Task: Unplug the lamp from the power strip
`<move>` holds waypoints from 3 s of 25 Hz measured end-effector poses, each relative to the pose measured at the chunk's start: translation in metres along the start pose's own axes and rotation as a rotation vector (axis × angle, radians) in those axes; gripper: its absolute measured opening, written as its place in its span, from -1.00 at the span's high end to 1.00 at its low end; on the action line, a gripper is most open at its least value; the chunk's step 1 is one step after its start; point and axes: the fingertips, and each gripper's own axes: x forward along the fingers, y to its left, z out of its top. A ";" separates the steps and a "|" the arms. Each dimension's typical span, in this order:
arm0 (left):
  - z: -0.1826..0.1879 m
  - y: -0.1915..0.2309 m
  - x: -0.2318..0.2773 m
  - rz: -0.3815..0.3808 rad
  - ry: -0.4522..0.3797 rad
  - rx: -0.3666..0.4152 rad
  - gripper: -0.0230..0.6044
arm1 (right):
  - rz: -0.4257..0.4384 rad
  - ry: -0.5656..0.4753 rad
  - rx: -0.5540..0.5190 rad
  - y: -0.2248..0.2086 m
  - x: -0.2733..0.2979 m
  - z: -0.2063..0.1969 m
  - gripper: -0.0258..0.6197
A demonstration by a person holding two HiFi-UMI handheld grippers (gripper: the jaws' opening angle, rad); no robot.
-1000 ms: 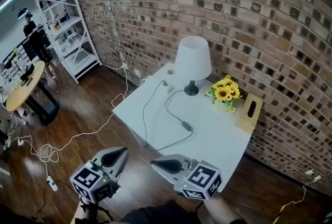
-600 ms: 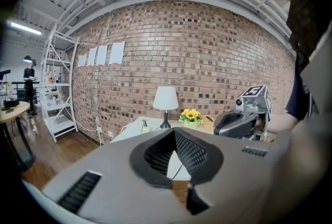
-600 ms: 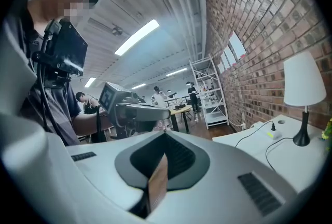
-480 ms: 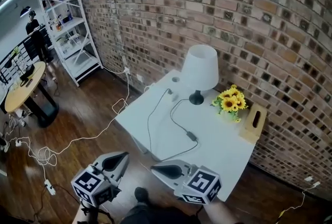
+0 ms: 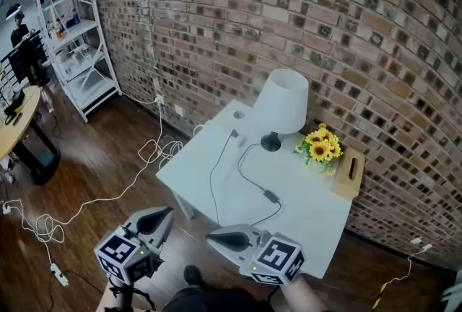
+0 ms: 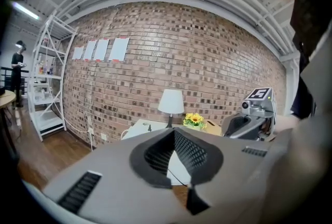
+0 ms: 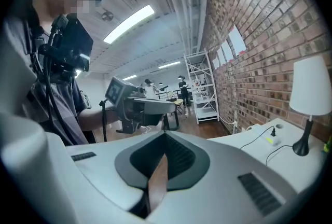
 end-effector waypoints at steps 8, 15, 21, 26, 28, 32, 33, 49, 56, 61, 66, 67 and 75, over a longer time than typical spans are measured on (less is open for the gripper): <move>0.003 0.068 -0.010 -0.072 -0.052 -0.045 0.90 | -0.085 0.067 -0.056 -0.007 0.065 0.030 0.95; 0.011 0.094 -0.021 -0.095 -0.080 -0.072 0.90 | -0.099 0.126 -0.125 -0.009 0.099 0.039 0.95; 0.005 0.101 -0.022 -0.094 -0.092 -0.037 0.90 | -0.123 0.149 -0.154 -0.014 0.099 0.036 0.95; 0.005 0.119 -0.024 -0.040 -0.131 -0.006 0.90 | -0.131 0.138 -0.152 -0.031 0.098 0.038 0.95; 0.008 0.118 -0.022 -0.036 -0.109 -0.022 0.90 | -0.125 0.138 -0.181 -0.037 0.100 0.041 0.95; 0.011 0.108 -0.006 -0.053 -0.046 -0.045 0.90 | -0.128 0.138 -0.191 -0.054 0.098 0.041 0.95; 0.010 0.108 0.002 -0.059 -0.034 -0.035 0.90 | -0.138 0.135 -0.190 -0.062 0.095 0.040 0.95; 0.039 0.119 0.158 -0.071 0.103 0.174 0.90 | -0.298 0.044 -0.001 -0.231 0.025 0.003 0.95; 0.052 0.117 0.211 -0.050 0.137 0.159 0.90 | -0.289 0.037 0.018 -0.273 0.008 0.003 0.95; 0.048 0.106 0.241 -0.084 0.192 0.212 0.90 | -0.314 0.054 0.009 -0.295 -0.001 -0.006 0.95; 0.042 0.102 0.267 -0.127 0.221 0.258 0.90 | -0.365 0.076 0.006 -0.310 -0.010 -0.011 0.95; 0.041 0.103 0.272 -0.136 0.228 0.262 0.90 | -0.372 0.082 0.004 -0.312 -0.010 -0.011 0.95; 0.024 0.114 0.321 -0.242 0.268 0.337 0.90 | -0.473 0.146 0.015 -0.341 -0.003 -0.025 0.95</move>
